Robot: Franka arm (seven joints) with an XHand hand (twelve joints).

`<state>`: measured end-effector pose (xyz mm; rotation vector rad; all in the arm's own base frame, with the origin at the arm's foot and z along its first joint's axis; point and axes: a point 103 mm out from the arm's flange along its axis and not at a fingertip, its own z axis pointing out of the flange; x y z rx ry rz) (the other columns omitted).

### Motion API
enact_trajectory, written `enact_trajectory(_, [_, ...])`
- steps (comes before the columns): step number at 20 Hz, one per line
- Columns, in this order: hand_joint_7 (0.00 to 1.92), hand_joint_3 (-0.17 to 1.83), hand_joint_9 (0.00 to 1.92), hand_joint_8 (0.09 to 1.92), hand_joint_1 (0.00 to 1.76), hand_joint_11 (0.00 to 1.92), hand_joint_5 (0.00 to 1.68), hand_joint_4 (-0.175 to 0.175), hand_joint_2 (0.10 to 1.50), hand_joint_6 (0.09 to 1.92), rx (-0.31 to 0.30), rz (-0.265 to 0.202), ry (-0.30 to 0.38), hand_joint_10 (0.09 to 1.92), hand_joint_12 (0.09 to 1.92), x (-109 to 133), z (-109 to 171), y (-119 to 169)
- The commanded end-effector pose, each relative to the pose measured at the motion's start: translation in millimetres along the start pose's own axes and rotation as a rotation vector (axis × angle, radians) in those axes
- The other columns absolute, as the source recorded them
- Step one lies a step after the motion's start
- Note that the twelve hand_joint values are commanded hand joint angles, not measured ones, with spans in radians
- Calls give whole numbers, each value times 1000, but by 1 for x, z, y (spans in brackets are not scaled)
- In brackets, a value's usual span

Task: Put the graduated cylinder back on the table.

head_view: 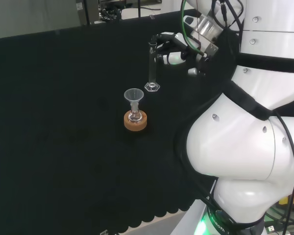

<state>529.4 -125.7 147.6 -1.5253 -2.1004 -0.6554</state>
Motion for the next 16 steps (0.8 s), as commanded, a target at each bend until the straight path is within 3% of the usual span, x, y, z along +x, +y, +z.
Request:
enact_trajectory(1, [293, -175, 750, 636, 879, 264, 408, -48, 929, 297, -56, 34, -86, 87, 1334, 26, -44, -35])
enact_trajectory(16, [291, -175, 742, 638, 878, 252, 418, -49, 936, 273, -132, 41, -241, 87, 1335, 106, -100, -81])
